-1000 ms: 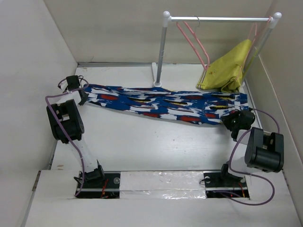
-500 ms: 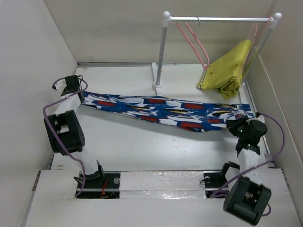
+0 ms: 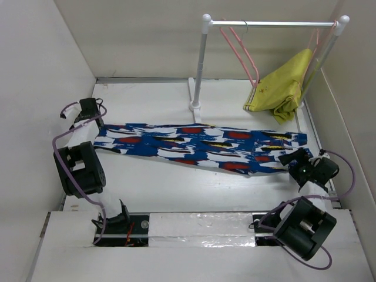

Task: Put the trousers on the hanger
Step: Fold the trousers at the center of the board.

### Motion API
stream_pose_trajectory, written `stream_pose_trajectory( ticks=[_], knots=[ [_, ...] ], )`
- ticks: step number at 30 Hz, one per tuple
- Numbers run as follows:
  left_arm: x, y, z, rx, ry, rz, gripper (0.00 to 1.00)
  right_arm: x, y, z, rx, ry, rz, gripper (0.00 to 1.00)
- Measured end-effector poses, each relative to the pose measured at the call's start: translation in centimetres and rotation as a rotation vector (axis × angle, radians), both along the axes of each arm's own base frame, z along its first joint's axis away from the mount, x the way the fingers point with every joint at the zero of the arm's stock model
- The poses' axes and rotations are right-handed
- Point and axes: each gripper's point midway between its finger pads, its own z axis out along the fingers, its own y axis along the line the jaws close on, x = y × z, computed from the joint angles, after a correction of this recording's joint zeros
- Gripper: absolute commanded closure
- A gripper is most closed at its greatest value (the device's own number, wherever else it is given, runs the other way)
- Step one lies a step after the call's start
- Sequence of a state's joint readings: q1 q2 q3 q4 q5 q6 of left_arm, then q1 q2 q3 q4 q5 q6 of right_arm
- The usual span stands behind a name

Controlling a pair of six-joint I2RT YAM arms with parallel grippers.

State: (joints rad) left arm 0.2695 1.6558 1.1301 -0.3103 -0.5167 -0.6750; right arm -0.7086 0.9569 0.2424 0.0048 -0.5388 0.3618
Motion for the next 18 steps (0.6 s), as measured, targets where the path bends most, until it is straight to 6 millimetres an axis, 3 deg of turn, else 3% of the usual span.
stream_pose_trajectory(
  ticks=[4,6,9,12,15,18],
  knots=[
    [3.4,-4.2,3.9,-0.033,-0.171,-0.145,0.66,-0.5,-2.4,0.2,0.004,-0.018,-0.087,0.00],
    [5.4,-8.7,7.4,-0.039,-0.283,-0.272,0.70,-1.1,-3.9,0.4,-0.015,-0.021,-0.152,0.00],
    [8.2,-17.0,12.8,-0.064,-0.437,-0.482,0.79,-1.7,-5.6,0.8,-0.050,-0.027,-0.228,0.01],
    [9.1,-25.8,16.4,-0.116,-0.559,-0.674,0.99,-1.7,-6.4,1.0,-0.050,-0.042,-0.285,0.02],
    [7.7,-33.0,16.4,-0.182,-0.600,-0.838,1.00,-1.1,-6.6,0.4,-0.023,-0.033,-0.307,0.03],
    [5.7,-36.9,13.4,-0.229,-0.573,-0.929,1.00,0.6,-6.3,0.2,-0.002,-0.033,-0.279,0.05]
  ],
)
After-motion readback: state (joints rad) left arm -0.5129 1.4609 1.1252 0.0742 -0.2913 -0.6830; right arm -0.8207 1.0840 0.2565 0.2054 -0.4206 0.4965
